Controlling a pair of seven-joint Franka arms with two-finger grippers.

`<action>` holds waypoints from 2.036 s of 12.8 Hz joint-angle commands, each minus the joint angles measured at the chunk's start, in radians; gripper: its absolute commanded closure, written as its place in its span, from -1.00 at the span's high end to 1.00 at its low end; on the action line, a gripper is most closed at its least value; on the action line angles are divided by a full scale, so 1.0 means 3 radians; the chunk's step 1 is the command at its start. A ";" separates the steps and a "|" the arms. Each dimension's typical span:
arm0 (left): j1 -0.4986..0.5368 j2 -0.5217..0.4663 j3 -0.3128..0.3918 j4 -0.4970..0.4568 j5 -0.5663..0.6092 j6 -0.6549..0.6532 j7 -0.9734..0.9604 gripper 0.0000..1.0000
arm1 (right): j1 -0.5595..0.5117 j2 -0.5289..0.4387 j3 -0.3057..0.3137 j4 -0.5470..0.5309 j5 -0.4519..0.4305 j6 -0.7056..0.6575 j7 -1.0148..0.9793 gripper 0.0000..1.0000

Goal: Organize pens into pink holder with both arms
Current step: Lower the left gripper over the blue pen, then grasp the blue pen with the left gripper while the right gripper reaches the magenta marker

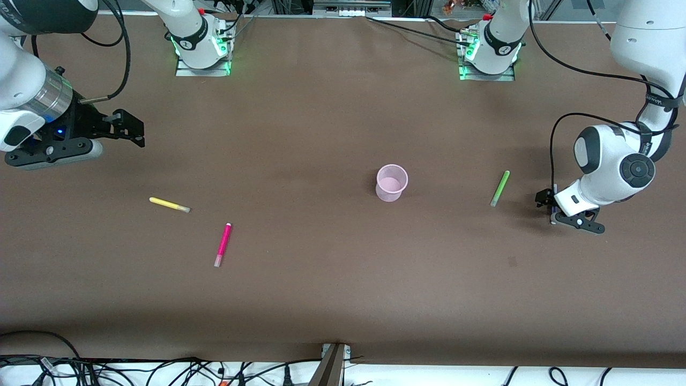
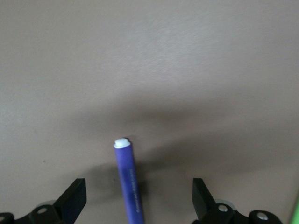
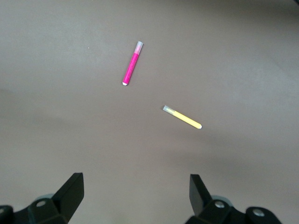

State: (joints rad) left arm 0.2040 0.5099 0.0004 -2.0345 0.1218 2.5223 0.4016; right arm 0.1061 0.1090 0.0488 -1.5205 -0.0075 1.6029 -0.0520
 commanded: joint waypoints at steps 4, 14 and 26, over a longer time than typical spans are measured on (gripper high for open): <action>0.0108 0.0085 -0.0053 0.0032 -0.0150 0.0116 -0.0061 -0.10 | -0.0011 -0.0051 0.0011 -0.0014 0.0040 -0.0025 0.0035 1.00; 0.0169 0.0243 -0.0058 0.0104 -0.0145 0.0326 0.0016 -0.29 | 0.0055 0.0822 0.0001 0.0057 -0.0169 0.0220 -0.0134 1.00; 0.0143 -0.0155 -0.0349 0.0236 -0.0130 -0.0414 0.0026 -1.00 | 0.0306 0.2034 0.0006 0.0011 -0.0016 0.1616 0.1042 0.97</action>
State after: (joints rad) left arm 0.2434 0.5274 -0.0790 -1.9905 0.0930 2.5016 0.3952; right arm 0.1977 0.6828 0.0514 -1.5344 -0.0272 2.0611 0.2422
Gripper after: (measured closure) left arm 0.819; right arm 0.004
